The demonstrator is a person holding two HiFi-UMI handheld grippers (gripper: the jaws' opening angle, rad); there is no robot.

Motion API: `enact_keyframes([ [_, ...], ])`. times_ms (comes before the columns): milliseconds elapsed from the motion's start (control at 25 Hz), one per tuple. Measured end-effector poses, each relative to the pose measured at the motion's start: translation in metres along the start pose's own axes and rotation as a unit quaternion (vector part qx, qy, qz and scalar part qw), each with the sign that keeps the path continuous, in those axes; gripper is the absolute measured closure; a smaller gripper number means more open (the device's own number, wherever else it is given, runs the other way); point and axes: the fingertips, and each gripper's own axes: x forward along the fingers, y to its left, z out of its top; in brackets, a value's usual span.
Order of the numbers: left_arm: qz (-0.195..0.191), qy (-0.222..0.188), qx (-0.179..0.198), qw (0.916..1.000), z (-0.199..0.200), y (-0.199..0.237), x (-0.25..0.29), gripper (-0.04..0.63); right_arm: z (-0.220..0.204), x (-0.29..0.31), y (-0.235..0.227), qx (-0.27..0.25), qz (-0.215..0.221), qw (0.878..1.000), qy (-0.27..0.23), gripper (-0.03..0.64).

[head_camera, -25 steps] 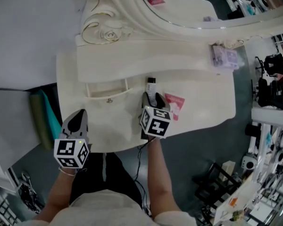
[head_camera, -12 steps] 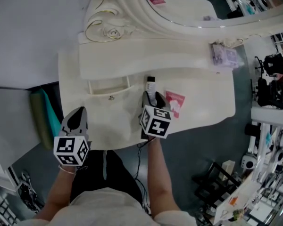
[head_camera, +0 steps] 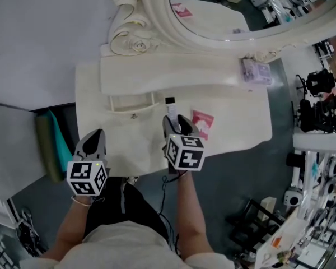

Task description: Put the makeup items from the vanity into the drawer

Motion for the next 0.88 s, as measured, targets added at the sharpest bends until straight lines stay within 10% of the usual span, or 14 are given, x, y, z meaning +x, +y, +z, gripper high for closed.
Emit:
enact_keyframes([
  [440, 0.005, -0.028, -0.01, 0.9995, 0.017, -0.002, -0.023, 0.591, 0.022, -0.015, 0.077, -0.128, 0.115, 0.985, 0.03, 0.425],
  [880, 0.015, -0.035, -0.015, 0.9992, 0.026, 0.008, -0.026, 0.591, 0.021, 0.004, 0.123, -0.294, 0.194, 0.928, 0.118, 0.425],
])
